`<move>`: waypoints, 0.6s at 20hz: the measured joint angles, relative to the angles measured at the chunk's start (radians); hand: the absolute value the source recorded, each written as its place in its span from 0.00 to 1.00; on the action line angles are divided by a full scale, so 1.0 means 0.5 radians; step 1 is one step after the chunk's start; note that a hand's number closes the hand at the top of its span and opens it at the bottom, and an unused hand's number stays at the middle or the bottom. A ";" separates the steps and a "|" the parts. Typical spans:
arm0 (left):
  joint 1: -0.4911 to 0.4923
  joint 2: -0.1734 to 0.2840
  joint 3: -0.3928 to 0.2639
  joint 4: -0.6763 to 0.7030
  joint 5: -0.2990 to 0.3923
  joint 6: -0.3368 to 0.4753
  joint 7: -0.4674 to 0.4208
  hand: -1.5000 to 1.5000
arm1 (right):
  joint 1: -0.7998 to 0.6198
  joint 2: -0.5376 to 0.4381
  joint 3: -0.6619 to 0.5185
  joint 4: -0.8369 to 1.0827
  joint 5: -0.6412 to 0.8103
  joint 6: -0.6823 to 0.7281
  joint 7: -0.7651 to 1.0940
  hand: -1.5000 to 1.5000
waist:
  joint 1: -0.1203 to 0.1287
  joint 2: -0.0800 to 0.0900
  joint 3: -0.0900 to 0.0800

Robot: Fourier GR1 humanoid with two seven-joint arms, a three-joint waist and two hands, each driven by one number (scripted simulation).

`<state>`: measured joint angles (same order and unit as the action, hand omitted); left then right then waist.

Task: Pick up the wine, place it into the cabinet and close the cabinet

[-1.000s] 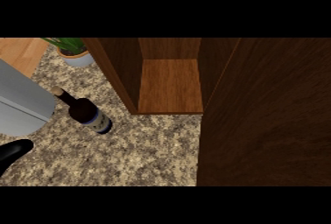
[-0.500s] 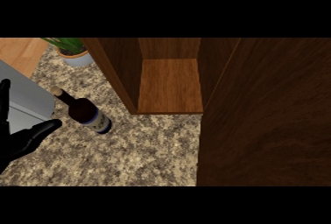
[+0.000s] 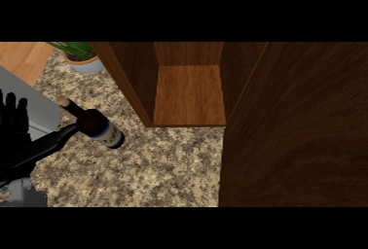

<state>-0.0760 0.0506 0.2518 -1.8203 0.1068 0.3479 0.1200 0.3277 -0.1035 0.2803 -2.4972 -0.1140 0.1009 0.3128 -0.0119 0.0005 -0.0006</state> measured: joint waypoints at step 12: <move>0.051 -0.034 0.121 0.604 0.146 -0.200 -0.482 0.00 | 0.017 0.012 -0.094 0.012 -0.031 0.094 -0.034 0.00 | 0.004 -0.001 0.001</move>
<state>-0.0507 0.0335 0.3121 -1.5184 0.1797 0.2479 -0.1211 0.3363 -0.0975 0.2335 -2.4913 -0.1297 0.1481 0.2957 -0.0097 0.0000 -0.0003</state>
